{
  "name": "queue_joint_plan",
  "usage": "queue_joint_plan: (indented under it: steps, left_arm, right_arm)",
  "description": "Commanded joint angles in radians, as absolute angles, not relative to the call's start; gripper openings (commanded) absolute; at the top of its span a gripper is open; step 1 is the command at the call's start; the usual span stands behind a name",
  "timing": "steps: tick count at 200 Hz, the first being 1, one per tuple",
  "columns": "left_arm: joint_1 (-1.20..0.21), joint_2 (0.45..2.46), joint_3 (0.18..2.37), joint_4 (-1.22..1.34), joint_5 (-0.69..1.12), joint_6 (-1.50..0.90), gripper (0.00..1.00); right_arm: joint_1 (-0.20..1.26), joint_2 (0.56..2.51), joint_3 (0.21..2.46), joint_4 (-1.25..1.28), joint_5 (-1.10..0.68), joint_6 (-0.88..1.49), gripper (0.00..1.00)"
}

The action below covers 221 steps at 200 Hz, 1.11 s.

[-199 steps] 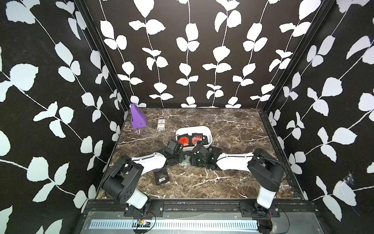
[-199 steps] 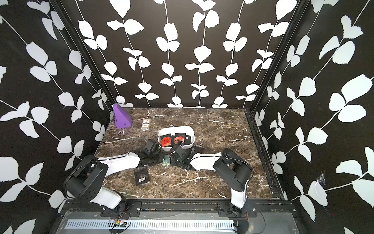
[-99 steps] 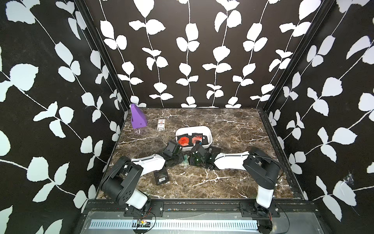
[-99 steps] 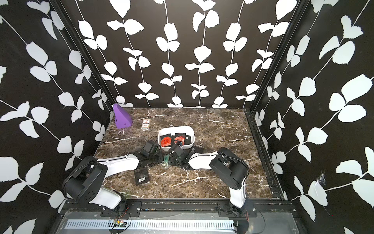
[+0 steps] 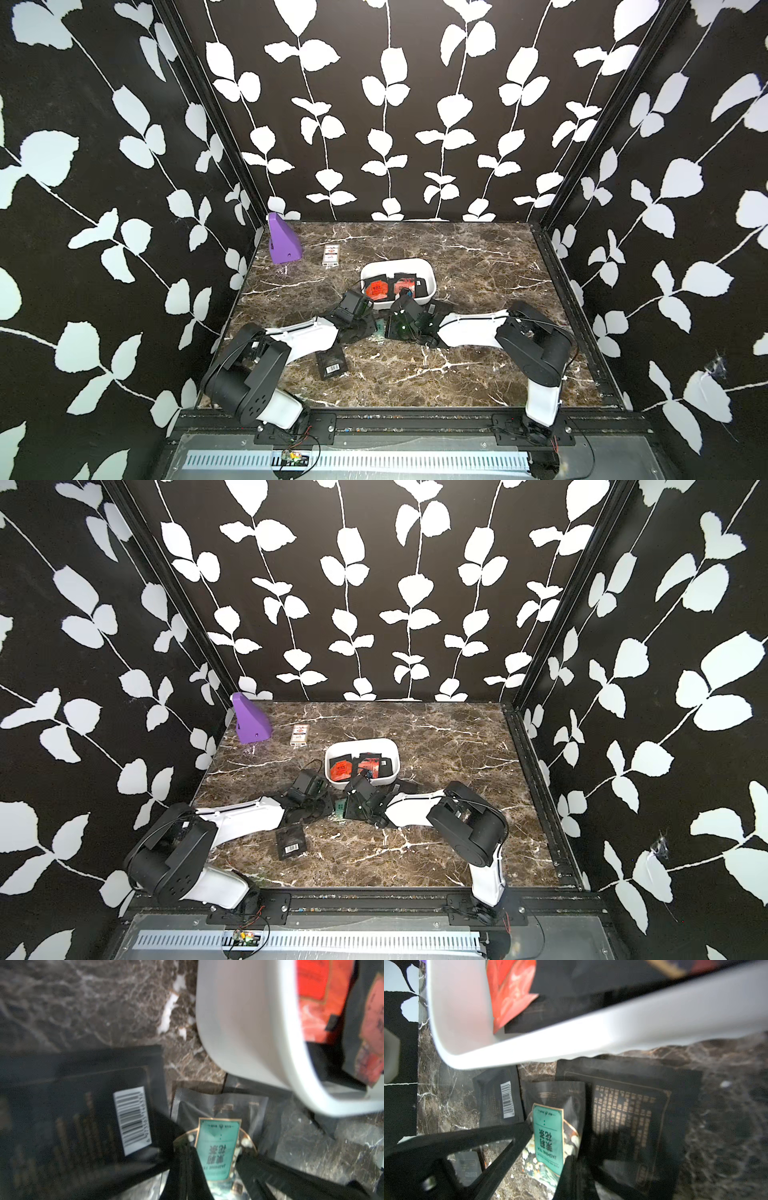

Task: Put the tea bags into the storage box
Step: Pick up the tea bag from the center of the board, then place the tea bag in the storage box.

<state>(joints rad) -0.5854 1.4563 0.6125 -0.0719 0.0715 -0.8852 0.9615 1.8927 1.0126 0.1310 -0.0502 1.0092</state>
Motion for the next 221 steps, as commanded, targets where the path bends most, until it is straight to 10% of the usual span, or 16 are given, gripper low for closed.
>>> queue_joint_plan:
  steps: [1, 106, 221]
  left_arm:
    - [-0.579, 1.384, 0.638, -0.172, 0.074, -0.858, 0.00]
    - [-0.579, 1.135, 0.649, -0.302, 0.017, -0.820, 0.00]
    - [-0.579, 1.110, 0.576, -0.230, 0.106, -0.865, 0.00]
  right_arm:
    - [0.965, 1.834, 1.023, 0.100, -0.054, 0.997, 0.00]
    - [0.956, 1.410, 1.019, -0.289, 0.094, 0.886, 0.00]
    - [0.758, 1.835, 1.510, -0.238, -0.112, 0.818, 0.00]
